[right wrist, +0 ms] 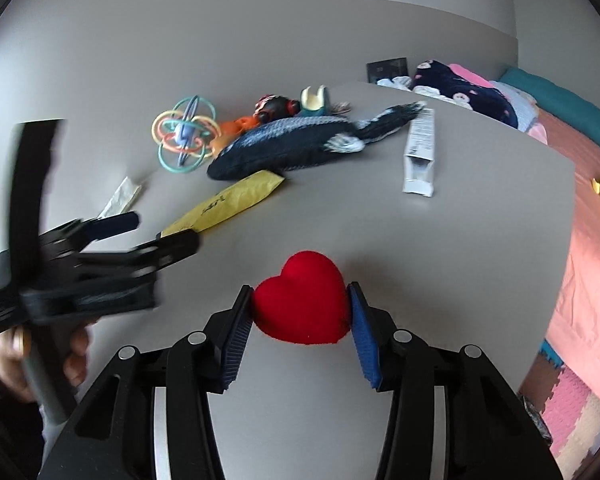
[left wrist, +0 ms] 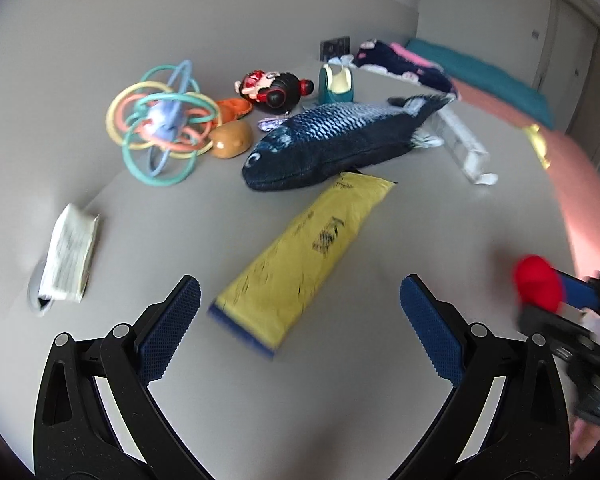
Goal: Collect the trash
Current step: 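Grasp the yellow snack packet with the left tool, then carry the heart and packet over the black bin and open both tools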
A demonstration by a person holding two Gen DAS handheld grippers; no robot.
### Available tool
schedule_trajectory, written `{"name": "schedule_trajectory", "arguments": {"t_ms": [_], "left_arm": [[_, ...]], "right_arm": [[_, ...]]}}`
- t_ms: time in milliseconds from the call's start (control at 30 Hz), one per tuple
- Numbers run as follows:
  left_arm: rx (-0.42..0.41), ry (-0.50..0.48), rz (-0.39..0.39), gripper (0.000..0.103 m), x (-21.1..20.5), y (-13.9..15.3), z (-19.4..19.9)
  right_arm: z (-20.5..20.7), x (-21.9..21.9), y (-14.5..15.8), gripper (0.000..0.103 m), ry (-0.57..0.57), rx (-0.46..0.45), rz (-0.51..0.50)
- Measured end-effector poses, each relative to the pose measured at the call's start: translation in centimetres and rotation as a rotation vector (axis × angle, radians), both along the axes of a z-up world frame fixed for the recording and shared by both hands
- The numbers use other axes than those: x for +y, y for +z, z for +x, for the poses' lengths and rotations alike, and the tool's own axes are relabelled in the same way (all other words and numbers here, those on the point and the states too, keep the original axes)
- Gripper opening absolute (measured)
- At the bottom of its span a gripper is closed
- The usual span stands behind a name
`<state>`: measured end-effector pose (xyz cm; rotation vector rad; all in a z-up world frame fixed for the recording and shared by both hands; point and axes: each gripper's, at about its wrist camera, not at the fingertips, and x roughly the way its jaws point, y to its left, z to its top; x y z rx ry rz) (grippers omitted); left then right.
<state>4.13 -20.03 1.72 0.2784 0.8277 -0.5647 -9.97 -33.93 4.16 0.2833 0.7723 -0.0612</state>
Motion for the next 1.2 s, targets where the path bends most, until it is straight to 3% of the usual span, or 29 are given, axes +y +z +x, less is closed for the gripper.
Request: {"name": "schedule_trajectory", "arguments": {"t_ms": [100,167,233,400,567,800,967,1200], "left_arm": [[0.026,0.010,-0.003,0.096,-1.5,-0.8,1.8],[0.039,0.017,-0.021,0.070,-2.1,-0.7,2.6],[0.056,0.017,-0.015,0.058,-2.7,-1.0,3.4],[0.030,-0.015,0.045,0.047,-4.3,-1.1,3.4],[0.011,-0.020,0.055,0.023,-4.5,-0.9,2.2],[0.023,0.015,-0.022,0.022,-3.8,0.1,-1.2],[0.029,-0.047,-0.062,0.022,-4.7,1.7,-5.4],[0.012,-0.175,-0.080,0.022,-9.1,3.4,-12.4]], "right_arm": [[-0.3,-0.8,-0.1,0.049,-0.011,0.004,0.015],[-0.6,-1.4,-0.2,0.049,-0.019,0.004,0.020],[-0.8,-1.9,-0.2,0.049,-0.027,0.003,0.025],[-1.7,-3.2,-0.1,0.049,-0.048,-0.010,0.034],[-3.2,-4.5,0.2,0.049,-0.084,-0.038,0.068],[-5.9,-5.8,1.4,0.049,-0.107,-0.089,0.086],[-8.6,-7.1,2.4,0.049,-0.133,-0.131,0.098],[-14.6,-10.5,3.2,0.049,-0.215,-0.175,0.098]]}}
